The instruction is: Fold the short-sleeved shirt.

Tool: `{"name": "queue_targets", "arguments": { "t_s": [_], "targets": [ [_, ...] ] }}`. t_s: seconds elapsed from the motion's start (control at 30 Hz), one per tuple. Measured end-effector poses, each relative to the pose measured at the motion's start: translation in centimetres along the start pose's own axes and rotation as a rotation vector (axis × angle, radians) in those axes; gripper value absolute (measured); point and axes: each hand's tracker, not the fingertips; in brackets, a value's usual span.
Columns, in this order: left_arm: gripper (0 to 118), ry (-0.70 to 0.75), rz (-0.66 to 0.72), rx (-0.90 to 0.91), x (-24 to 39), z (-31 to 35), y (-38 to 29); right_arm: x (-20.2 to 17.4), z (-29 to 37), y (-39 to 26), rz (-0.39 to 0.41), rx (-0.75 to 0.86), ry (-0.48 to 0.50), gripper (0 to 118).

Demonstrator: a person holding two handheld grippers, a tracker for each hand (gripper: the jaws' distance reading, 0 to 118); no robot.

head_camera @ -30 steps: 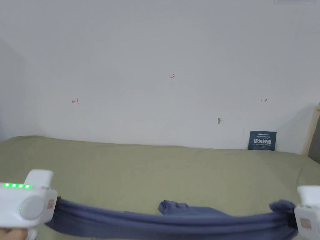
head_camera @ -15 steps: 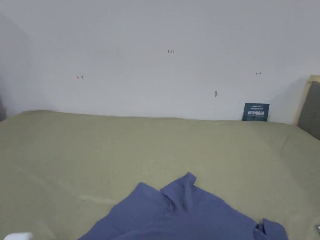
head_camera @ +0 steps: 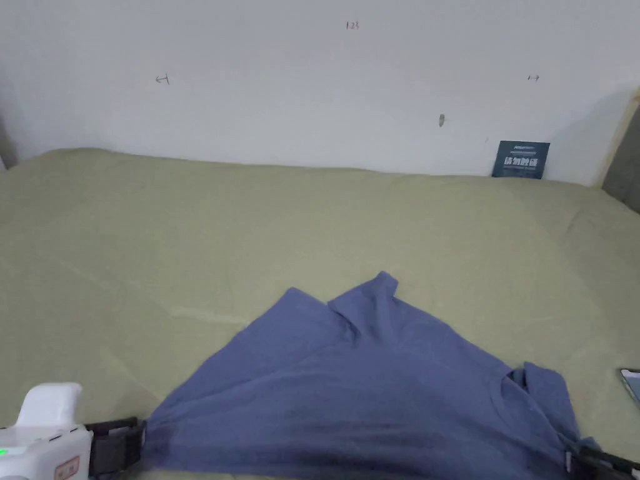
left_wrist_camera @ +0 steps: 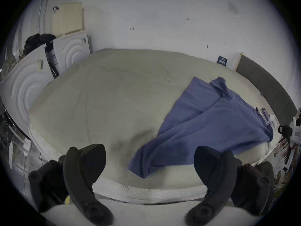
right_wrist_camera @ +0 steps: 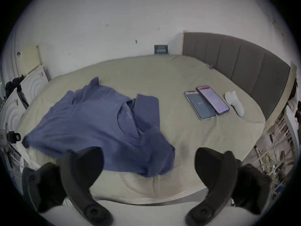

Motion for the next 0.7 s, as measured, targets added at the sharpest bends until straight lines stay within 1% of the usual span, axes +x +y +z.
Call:
{"name": "queue_targets", "arguments": {
  "t_s": [0.03, 0.1, 0.13, 0.17, 0.2, 0.23, 0.27, 0.3, 0.37, 0.4, 0.43, 0.47, 0.53, 0.57, 0.7],
  "targets": [
    [112, 0.017, -0.002, 0.008, 0.0, 0.3, 0.3, -0.1, 1.2, -1.4, -0.002, 0.007, 0.0, 115],
    [110, 0.025, 0.0, 0.021, 0.0, 0.9, 0.5, -0.7, 1.7, -1.3, 0.008, -0.001, 0.013, 114],
    [93, 0.023, 0.0, 0.02, 0.0, 1.1, 0.6, -1.1, 2.0, -1.4, 0.015, 0.0, 0.018, 101],
    [61, 0.027, -0.003, 0.015, -0.1, 1.3, 0.7, -1.5, 2.0, -1.3, 0.043, 0.016, 0.026, 73],
    [12, 0.015, -0.006, -0.005, -0.5, 1.0, 0.7, -2.1, 2.0, -1.2, 0.066, 0.019, 0.023, 31],
    [0, 0.014, 0.001, 0.005, -0.9, 1.0, 0.3, -2.5, 2.0, -1.3, 0.071, 0.02, 0.025, 0],
    [0, 0.014, 0.011, -0.007, -1.5, 0.9, 0.3, -2.8, 2.2, -1.5, 0.072, 0.042, 0.023, 0],
    [0, -0.009, 0.018, -0.035, -2.1, 0.9, 0.2, -3.0, 2.2, -1.2, 0.075, 0.014, 0.043, 0],
    [0, -0.011, 0.029, -0.041, -2.3, 0.9, -0.6, -3.5, 2.2, -1.2, 0.075, 0.015, 0.059, 0],
    [0, -0.031, 0.04, -0.051, -2.5, 0.8, -0.8, -3.9, 2.1, -1.2, 0.095, 0.015, 0.054, 0],
    [8, -0.036, 0.049, -0.056, -2.8, 0.7, -0.8, -3.9, 2.0, -1.0, 0.101, 0.013, 0.061, 0],
    [32, -0.043, 0.052, -0.066, -3.1, 0.4, -0.7, -3.9, 1.9, -0.9, 0.103, 0.01, 0.075, 0],
    [110, -0.049, 0.056, -0.11, -2.9, -0.8, -0.9, -4.1, 1.6, -0.8, 0.099, 0.007, 0.083, 0],
    [113, -0.037, 0.034, -0.133, -2.9, -1.6, -0.9, -4.3, 1.6, -0.7, 0.103, 0.006, 0.088, 0],
    [113, -0.022, 0.012, -0.163, -2.3, -4.6, -0.3, -5.1, 0.9, -0.8, 0.133, -0.019, 0.097, 0]
  ]
}}
